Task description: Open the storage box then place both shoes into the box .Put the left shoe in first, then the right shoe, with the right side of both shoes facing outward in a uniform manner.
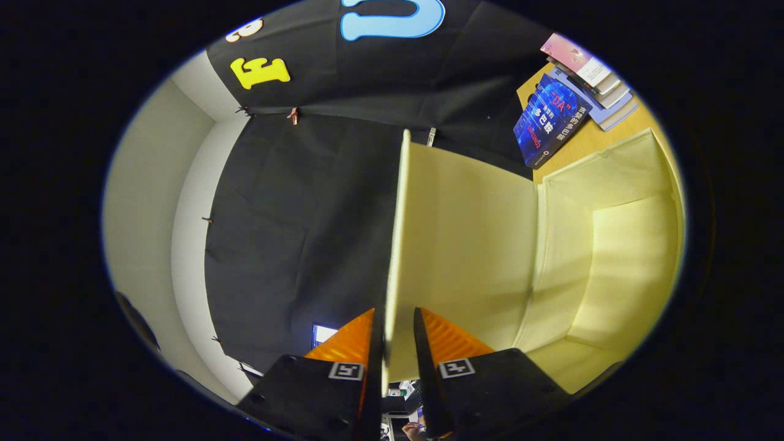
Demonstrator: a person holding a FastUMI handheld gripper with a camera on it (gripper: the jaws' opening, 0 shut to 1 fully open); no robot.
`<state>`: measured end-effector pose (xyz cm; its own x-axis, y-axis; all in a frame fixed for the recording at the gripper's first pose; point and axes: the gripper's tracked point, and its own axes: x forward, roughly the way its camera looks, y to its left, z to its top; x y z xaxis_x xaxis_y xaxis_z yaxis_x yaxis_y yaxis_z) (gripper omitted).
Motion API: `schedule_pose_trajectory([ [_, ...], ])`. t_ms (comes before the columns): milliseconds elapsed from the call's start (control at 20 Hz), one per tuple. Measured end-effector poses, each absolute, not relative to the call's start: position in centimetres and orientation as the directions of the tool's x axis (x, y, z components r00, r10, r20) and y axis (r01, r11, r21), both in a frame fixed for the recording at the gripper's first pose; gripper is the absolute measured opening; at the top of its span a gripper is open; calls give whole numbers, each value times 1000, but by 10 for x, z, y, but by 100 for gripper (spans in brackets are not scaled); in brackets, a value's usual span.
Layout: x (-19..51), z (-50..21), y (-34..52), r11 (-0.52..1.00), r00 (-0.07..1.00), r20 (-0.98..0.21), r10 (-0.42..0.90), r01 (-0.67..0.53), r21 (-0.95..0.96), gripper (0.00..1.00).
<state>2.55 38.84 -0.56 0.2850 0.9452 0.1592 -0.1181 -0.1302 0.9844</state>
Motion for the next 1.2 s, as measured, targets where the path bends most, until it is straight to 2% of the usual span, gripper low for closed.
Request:
schedule_pose_trajectory([
  [150,23,-11,397,-106,277,133,952,-111,988,56],
  [250,27,-8,405,-110,278,131,951,-89,990,59],
  [300,25,-5,410,-113,272,132,953,-82,990,64],
  [350,25,-5,415,-110,264,127,956,-81,991,81],
  [400,25,-7,420,-99,259,118,959,-84,992,86],
  [600,21,-15,440,-72,238,88,967,-72,995,87],
  [650,22,-15,442,-72,235,86,968,-69,995,95],
  [700,20,-16,446,-71,232,84,969,-67,995,97],
  [1200,23,-22,469,-50,236,56,970,-32,998,97],
])
